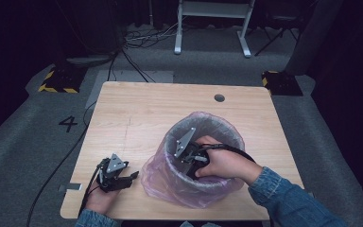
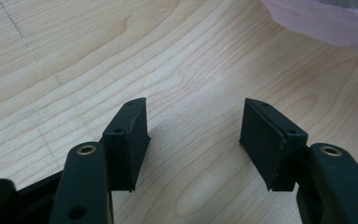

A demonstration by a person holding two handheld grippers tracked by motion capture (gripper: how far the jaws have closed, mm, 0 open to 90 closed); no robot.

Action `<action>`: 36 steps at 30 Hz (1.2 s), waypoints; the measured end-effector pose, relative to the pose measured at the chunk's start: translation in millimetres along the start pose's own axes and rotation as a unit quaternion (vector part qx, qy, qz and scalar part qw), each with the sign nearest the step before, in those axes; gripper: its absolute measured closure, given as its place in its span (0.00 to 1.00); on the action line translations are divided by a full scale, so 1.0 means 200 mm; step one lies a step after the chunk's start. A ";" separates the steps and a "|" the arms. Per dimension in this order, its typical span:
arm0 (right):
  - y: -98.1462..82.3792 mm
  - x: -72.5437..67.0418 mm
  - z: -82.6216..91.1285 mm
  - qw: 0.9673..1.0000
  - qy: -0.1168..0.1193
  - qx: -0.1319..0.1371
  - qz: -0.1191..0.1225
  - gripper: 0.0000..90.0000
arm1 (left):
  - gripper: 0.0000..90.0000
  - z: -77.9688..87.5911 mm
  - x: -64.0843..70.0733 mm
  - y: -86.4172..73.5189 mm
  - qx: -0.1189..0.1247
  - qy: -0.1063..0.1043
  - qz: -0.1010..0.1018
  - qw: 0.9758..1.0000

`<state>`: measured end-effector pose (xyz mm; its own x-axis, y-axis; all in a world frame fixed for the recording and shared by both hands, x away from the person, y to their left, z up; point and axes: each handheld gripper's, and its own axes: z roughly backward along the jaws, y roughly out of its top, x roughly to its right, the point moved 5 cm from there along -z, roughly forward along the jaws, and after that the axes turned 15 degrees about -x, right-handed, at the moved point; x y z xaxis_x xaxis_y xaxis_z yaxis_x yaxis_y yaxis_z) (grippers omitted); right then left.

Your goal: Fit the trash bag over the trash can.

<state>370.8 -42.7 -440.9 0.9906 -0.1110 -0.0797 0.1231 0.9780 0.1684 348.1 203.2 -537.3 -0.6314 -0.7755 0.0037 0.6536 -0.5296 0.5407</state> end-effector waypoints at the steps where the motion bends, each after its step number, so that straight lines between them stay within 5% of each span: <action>1: 0.00 0.00 -0.01 1.000 -0.002 -0.007 0.004 0.23 | 0.46 0.00 0.00 0.00 0.000 0.000 0.000 1.000; 7: 0.01 0.00 0.02 1.000 -0.011 0.006 -0.003 0.25 | 0.46 0.00 0.00 0.00 0.000 0.000 0.000 1.000; 14: 0.01 0.04 0.27 0.993 -0.044 0.108 -0.029 0.25 | 0.46 0.00 0.00 0.00 0.001 0.001 0.000 1.000; 18: -0.02 0.07 0.39 0.983 -0.075 0.156 -0.067 0.25 | 0.46 0.00 -0.01 0.01 0.001 -0.002 0.004 1.000; 21: -0.05 0.08 0.50 0.969 -0.101 0.201 -0.106 0.25 | 0.46 0.00 -0.01 0.01 0.001 -0.001 0.004 1.000; 24: -0.09 0.09 0.57 0.958 -0.113 0.227 -0.132 0.25 | 0.45 0.00 0.00 0.00 -0.001 0.002 0.002 1.000; 36: -0.31 0.15 0.72 0.943 -0.143 0.245 -0.174 0.26 | 0.43 -0.01 -0.01 0.01 -0.002 0.005 0.007 1.000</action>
<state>400.8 -132.1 -312.6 0.8518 -0.5221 0.0430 0.3866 0.6819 0.6210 350.5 203.3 -537.4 -0.6173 -0.7867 0.0033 0.6644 -0.5190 0.5378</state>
